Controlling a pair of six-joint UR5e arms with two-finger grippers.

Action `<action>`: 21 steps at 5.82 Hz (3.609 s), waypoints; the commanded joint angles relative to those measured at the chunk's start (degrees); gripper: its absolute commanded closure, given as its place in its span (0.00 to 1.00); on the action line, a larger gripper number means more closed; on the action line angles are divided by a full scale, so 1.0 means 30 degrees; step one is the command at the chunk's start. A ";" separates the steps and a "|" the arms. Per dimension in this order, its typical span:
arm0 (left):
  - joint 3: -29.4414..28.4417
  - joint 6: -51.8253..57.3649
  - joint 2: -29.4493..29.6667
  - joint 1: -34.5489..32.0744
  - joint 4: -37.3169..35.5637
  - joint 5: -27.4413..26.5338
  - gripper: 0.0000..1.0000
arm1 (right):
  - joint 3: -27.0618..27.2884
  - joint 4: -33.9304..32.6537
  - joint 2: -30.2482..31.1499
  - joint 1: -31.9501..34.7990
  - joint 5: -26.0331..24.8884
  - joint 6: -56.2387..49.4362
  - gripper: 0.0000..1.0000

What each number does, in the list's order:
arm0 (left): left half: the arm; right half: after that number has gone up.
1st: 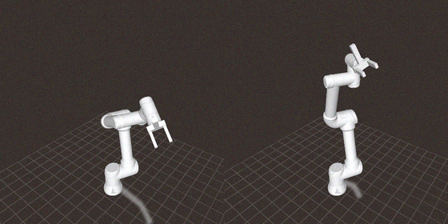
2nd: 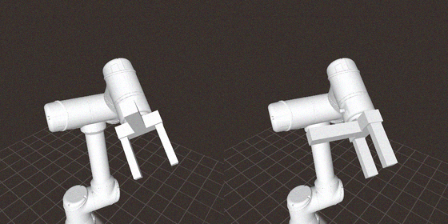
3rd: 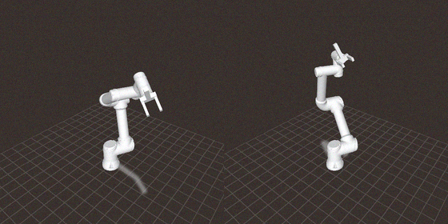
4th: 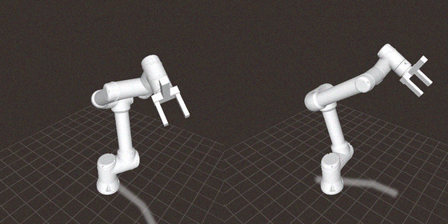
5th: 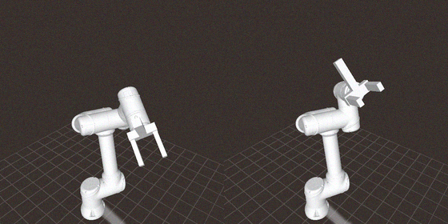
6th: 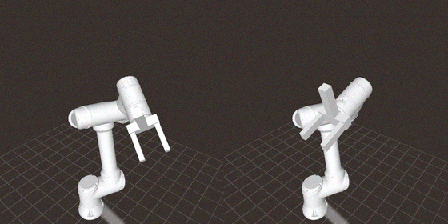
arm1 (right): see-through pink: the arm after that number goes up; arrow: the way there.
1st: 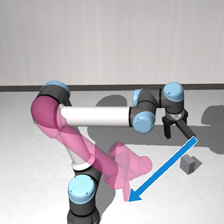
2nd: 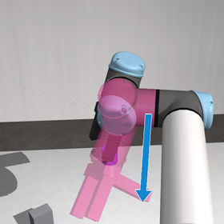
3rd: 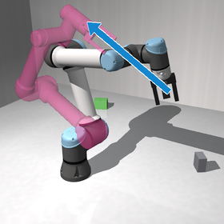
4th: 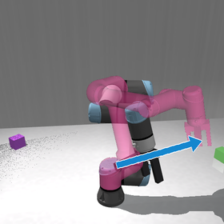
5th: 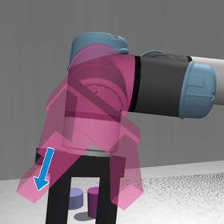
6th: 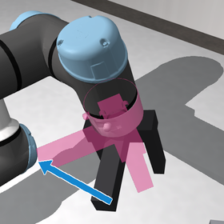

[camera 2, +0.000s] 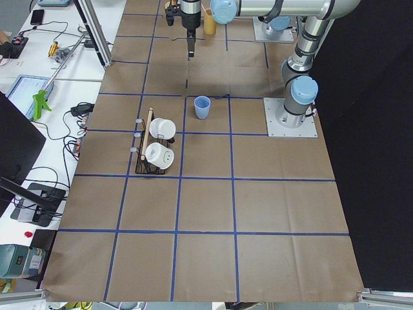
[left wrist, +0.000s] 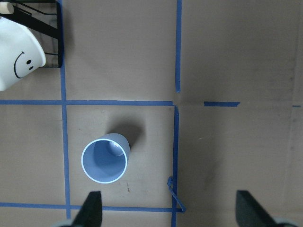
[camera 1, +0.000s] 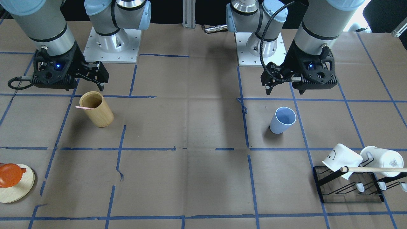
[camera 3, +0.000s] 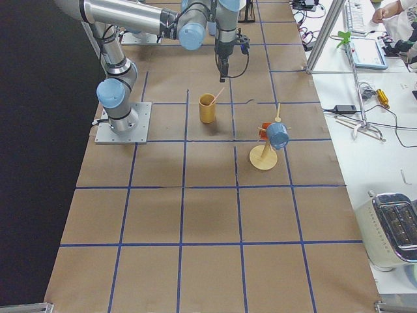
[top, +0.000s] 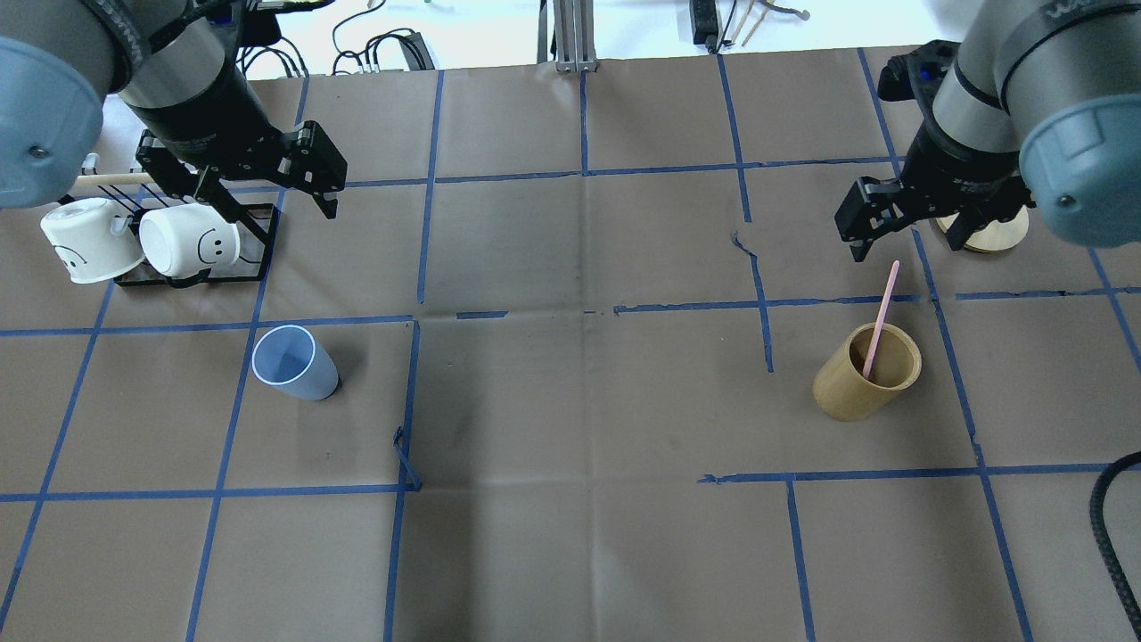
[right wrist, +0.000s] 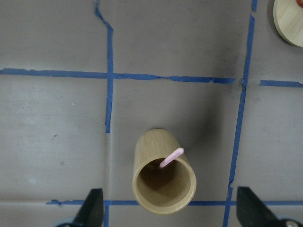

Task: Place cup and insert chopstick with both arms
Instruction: 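Lower left gripper over blue cup while right gripper descends to pink chopstick, then grasp blue cup with left gripper while right gripper grasps pink chopstick, then lift chopstick from wooden cup with right gripper while left gripper lifts blue cup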

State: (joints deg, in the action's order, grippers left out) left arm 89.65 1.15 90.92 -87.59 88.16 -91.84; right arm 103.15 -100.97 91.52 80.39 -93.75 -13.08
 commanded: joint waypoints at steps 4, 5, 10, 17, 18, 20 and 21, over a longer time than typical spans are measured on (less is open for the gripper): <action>0.3296 0.0172 0.0833 0.1949 -0.1807 0.0146 0.01 | 0.5807 -0.8900 0.1014 -0.1367 0.1573 -0.0825 0.00; 0.6066 0.0172 0.1038 0.1951 -0.5067 0.0174 0.01 | 0.5813 -0.9172 0.1015 -0.1309 0.1603 -0.0825 0.06; 0.9991 0.0289 0.2358 0.1921 -0.8938 -0.0089 0.52 | 0.5609 -0.9174 0.1131 -0.1279 0.2453 -0.0796 0.89; 0.7684 -0.2819 0.1975 -0.0206 -0.8672 0.0347 1.00 | -0.7441 0.3648 -0.1378 0.1754 0.2131 0.2934 0.90; 0.5791 -0.3512 0.3079 -0.1667 -0.8326 0.0437 1.00 | -0.8851 0.3948 -0.2373 0.2928 0.2072 0.4462 0.90; 0.2620 -0.8740 0.5717 -0.5270 -0.8294 0.0235 1.00 | -0.9217 0.4038 -0.2998 0.3672 0.1282 0.4976 0.90; 0.2347 -1.0503 0.6481 -0.6156 -0.8496 0.0407 0.99 | -0.9129 0.4068 -0.2998 0.3672 0.1310 0.4976 0.90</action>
State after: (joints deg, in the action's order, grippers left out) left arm 98.43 -24.72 107.84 -102.86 63.06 -90.86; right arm 75.70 -88.90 82.67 91.21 -89.69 1.68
